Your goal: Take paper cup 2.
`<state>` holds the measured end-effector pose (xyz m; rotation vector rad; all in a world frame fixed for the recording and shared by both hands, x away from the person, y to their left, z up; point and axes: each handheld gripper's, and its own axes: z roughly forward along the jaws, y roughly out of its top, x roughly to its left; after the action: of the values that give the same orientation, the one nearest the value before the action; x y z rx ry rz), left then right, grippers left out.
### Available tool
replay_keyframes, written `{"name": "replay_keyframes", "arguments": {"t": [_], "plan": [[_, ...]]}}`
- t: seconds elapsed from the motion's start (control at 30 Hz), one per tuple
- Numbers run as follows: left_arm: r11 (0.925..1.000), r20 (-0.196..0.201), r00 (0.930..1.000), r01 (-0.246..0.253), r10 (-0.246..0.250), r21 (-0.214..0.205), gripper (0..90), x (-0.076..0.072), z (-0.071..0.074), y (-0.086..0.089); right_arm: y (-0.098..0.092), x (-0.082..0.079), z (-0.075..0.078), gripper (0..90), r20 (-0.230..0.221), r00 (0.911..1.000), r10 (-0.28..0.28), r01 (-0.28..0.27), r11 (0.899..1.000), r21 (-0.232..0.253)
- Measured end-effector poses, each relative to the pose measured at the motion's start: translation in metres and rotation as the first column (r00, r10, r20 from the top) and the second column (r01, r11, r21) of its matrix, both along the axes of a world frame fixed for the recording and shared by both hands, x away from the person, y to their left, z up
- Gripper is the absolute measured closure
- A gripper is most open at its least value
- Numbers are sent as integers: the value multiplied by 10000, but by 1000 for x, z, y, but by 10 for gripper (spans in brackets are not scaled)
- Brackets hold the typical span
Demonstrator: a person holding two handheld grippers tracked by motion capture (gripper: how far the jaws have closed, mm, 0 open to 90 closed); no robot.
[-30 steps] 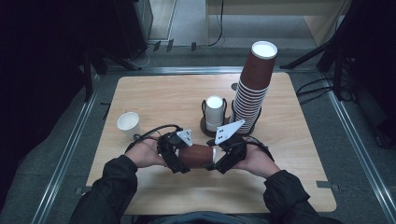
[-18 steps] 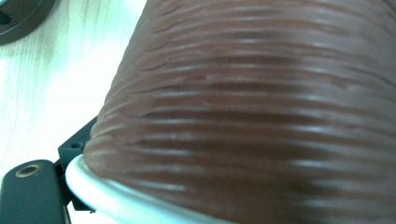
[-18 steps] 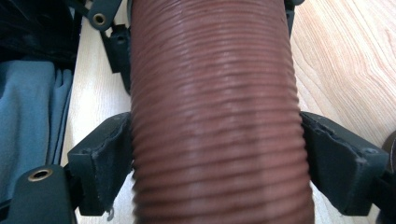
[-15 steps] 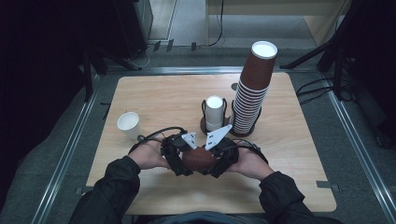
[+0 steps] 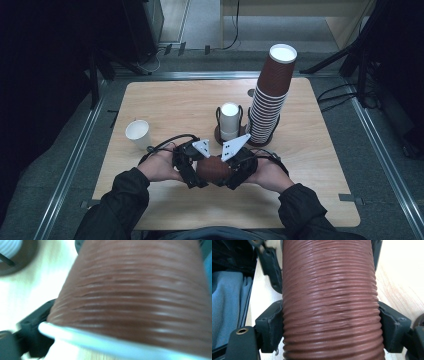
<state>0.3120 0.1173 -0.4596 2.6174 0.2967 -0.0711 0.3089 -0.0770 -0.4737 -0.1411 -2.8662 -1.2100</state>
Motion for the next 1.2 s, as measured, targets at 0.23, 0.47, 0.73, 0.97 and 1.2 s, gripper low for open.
{"name": "replay_keyframes", "arguments": {"t": [0.23, 0.47, 0.73, 0.97, 1.2], "plan": [[9972, -105, 9999, -134, 127, -731, 0, 0, 3, 9, -6, 1, 3, 200, 11, 10000, -73, 73, 9996, 256], [9895, -170, 9993, -345, 324, -1406, 0, 2, 6, 20, -16, 4, 8, 199, 81, 9997, -245, 239, 9974, 673], [9678, -377, 9966, -805, 736, -2384, 0, 2, 11, 33, -26, 5, 11, 197, 29, 9995, -303, 296, 9916, 1260], [9415, -707, 9938, -1043, 860, -3205, 0, 3, 14, 34, -30, 5, 10, 197, 58, 9996, -284, 270, 9853, 1686], [9235, -919, 9917, -1177, 900, -3650, 0, 3, 16, 31, -27, 4, 10, 196, 129, 9998, -163, 136, 9823, 1868]]}}
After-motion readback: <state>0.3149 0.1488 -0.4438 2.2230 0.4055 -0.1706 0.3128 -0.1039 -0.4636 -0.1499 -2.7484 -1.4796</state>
